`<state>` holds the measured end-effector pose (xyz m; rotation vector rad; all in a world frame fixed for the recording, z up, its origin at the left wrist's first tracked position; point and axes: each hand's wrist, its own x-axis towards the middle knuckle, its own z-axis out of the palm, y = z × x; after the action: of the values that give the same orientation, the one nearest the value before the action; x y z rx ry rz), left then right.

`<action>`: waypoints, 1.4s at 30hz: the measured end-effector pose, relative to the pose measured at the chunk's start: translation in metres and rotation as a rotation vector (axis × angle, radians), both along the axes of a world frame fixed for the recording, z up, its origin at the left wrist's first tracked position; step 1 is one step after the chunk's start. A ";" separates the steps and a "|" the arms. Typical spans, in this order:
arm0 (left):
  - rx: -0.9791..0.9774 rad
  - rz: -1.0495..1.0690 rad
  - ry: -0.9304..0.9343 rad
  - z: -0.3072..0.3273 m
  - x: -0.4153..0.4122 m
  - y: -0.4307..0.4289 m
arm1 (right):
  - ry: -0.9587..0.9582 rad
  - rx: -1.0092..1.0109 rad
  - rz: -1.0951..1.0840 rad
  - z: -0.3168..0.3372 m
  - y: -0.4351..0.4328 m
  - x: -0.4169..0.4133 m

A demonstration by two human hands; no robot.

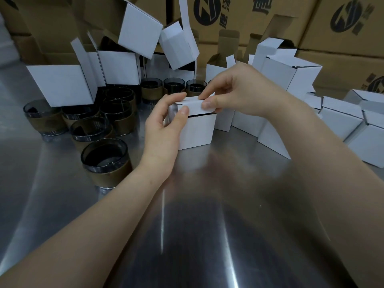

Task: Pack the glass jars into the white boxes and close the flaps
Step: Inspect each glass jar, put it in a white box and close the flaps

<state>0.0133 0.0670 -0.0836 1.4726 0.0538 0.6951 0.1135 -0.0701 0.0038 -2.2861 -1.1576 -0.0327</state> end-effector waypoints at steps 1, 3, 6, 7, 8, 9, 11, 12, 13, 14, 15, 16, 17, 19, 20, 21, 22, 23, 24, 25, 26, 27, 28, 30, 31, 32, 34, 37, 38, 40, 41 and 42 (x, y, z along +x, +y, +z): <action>0.003 -0.004 -0.001 0.000 0.000 0.000 | 0.003 0.017 -0.004 -0.002 0.000 0.000; 0.008 -0.011 0.012 0.000 0.000 0.001 | 0.008 0.036 -0.009 -0.004 0.000 0.002; 0.037 0.007 0.049 0.001 0.000 0.001 | 0.002 0.031 -0.008 -0.006 0.000 0.003; 0.043 0.010 0.050 0.001 0.000 0.000 | 0.002 0.030 -0.008 -0.006 0.000 0.004; 0.049 0.011 0.049 0.002 0.000 0.000 | 0.002 0.027 -0.008 -0.006 0.000 0.004; 0.058 0.013 0.048 0.002 -0.001 0.000 | 0.001 0.019 -0.006 -0.006 0.000 0.005; 0.071 0.018 0.046 0.001 0.000 -0.001 | -0.005 -0.003 -0.002 -0.005 0.001 0.006; 0.071 0.021 0.048 0.001 0.000 -0.001 | -0.003 -0.011 -0.001 -0.005 0.001 0.006; 0.070 0.025 0.053 0.000 0.000 -0.001 | -0.001 -0.019 0.000 -0.004 0.001 0.006; 0.065 0.026 0.058 0.000 0.001 -0.002 | -0.002 -0.029 0.002 -0.004 0.002 0.006; 0.059 0.023 0.063 0.000 0.001 -0.002 | -0.005 -0.042 0.004 -0.005 0.002 0.006; 0.055 0.021 0.070 0.000 0.001 -0.001 | -0.009 -0.057 0.003 -0.005 0.002 0.006; 0.055 0.020 0.074 0.000 0.002 -0.001 | -0.010 -0.071 -0.002 -0.005 0.003 0.006; 0.056 0.018 0.068 -0.001 0.003 0.000 | 0.004 -0.083 -0.014 -0.005 0.003 0.005; 0.051 0.015 0.061 -0.001 0.003 0.000 | 0.021 -0.076 -0.014 -0.004 0.003 0.005; 0.036 0.012 0.061 -0.001 0.003 0.000 | 0.042 -0.065 -0.011 -0.004 0.003 0.005; 0.018 0.010 0.065 -0.001 0.003 0.000 | 0.057 -0.059 -0.012 -0.004 0.003 0.005; 0.000 0.008 0.069 -0.001 0.003 0.001 | 0.063 -0.059 -0.016 -0.005 0.003 0.005; -0.011 0.008 0.068 -0.001 0.003 0.001 | 0.063 -0.062 -0.020 -0.005 0.004 0.006; -0.016 0.009 0.068 0.000 0.004 0.001 | 0.064 -0.062 -0.021 -0.006 0.005 0.006; -0.017 0.015 0.072 -0.001 0.004 0.001 | 0.069 -0.064 -0.021 -0.006 0.005 0.006; -0.014 0.024 0.083 -0.001 0.005 0.001 | 0.076 -0.070 -0.023 -0.006 0.006 0.006; -0.007 0.035 0.099 -0.001 0.005 0.000 | 0.081 -0.082 -0.028 -0.007 0.006 0.006; 0.001 0.042 0.128 -0.001 0.005 0.000 | 0.093 -0.106 -0.040 -0.008 0.007 0.006; -0.010 0.035 0.133 -0.001 0.005 -0.001 | 0.100 -0.116 -0.043 -0.009 0.008 0.006; -0.028 0.025 0.132 0.000 0.005 -0.001 | 0.103 -0.130 -0.048 -0.009 0.008 0.006; -0.060 0.016 0.122 0.000 0.006 -0.002 | 0.120 -0.154 -0.064 -0.009 0.009 0.006; -0.151 -0.003 0.104 0.001 0.009 -0.001 | 0.202 -0.133 -0.111 -0.009 0.009 0.007; -0.208 -0.022 0.095 0.002 0.009 0.000 | 0.230 -0.125 -0.124 -0.009 0.009 0.007; -0.336 -0.064 0.074 0.004 0.011 0.002 | 0.290 -0.109 -0.136 -0.009 0.009 0.007; -0.386 -0.079 0.064 0.004 0.011 0.002 | 0.318 -0.104 -0.139 -0.008 0.009 0.007; -0.421 -0.091 0.055 0.005 0.012 0.002 | 0.341 -0.103 -0.142 -0.008 0.009 0.007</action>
<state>0.0249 0.0694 -0.0787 1.0820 0.1644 0.5307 0.1204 -0.0616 -0.0042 -2.3431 -0.8378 0.3565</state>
